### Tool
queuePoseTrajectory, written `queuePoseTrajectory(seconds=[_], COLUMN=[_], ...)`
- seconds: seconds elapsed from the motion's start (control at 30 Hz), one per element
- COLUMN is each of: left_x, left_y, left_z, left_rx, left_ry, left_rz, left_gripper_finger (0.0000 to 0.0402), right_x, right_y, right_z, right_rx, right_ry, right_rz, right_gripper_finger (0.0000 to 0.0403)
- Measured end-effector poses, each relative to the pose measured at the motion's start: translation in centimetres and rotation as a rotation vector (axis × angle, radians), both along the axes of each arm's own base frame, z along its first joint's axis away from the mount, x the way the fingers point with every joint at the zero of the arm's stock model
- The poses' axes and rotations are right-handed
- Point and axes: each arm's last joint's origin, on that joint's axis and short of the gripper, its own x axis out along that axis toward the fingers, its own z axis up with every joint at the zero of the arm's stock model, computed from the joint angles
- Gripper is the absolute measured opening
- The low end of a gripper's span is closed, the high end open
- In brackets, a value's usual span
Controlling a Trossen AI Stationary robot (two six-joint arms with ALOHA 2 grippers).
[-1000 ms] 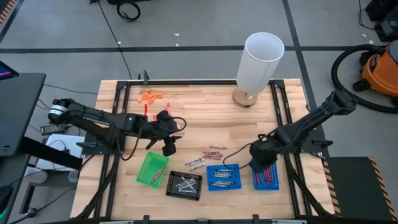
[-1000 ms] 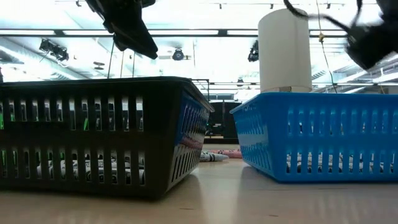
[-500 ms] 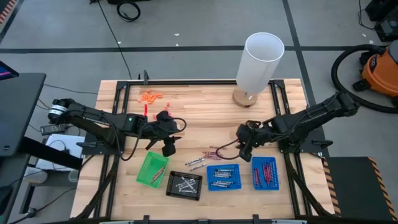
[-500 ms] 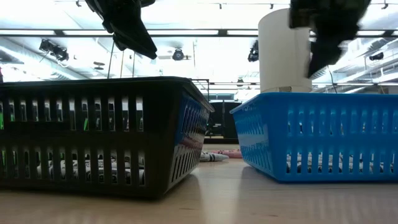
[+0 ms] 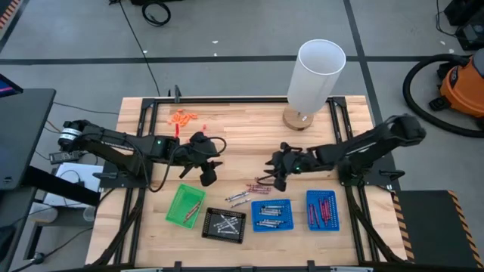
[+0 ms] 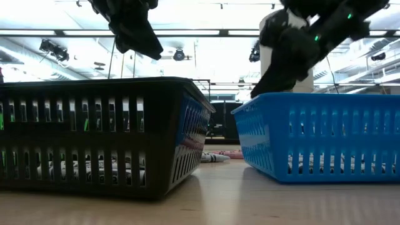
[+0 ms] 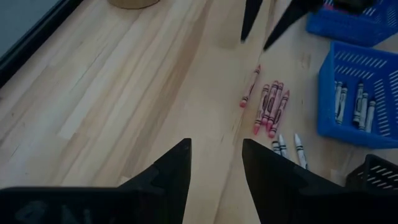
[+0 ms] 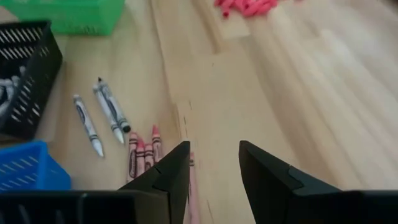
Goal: Sort crayons
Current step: Put the pink crayon into the green basket
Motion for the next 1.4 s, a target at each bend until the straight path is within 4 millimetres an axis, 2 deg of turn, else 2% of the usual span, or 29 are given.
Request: queuePoseTrajectory(seconds=[0.27, 0.47, 0.7, 0.83, 1.07, 1.17, 1.4], left_x=[0.1, 0.0, 0.0, 0.0, 0.0, 0.0, 0.1], left_y=[0.0, 0.0, 0.0, 0.0, 0.0, 0.0, 0.4], left_z=[0.0, 0.0, 0.0, 0.0, 0.0, 0.0, 0.0], left_rx=[-0.005, -0.010, -0.010, -0.010, -0.007, -0.007, 0.011], left_ry=[-0.009, -0.009, -0.009, -0.008, -0.008, -0.008, -0.002], left_rz=[0.004, 0.002, 0.001, 0.001, -0.002, -0.002, 0.000], left_gripper_finger=[0.0153, 0.0153, 0.0153, 0.0153, 0.0153, 0.0153, 0.0153], right_x=[1.8, 2.0, 2.0, 1.4, 1.1, 1.1, 1.0], right_y=[0.3, 0.5, 0.2, 0.0, 0.0, -0.1, -0.1], right_z=[-4.3, -6.1, -6.3, -6.8, -6.8, -6.9, -6.9], right_rx=[0.042, 0.046, 0.041, 0.057, 0.051, 0.048, 0.051], right_ry=[0.105, 0.162, 0.177, 0.257, 0.300, 0.305, 0.317], right_rz=[0.073, 0.071, 0.060, 0.076, 0.071, 0.073, 0.068], right_gripper_finger=[0.0146, 0.0142, 0.0131, 0.0127, 0.0118, 0.0097, 0.0019])
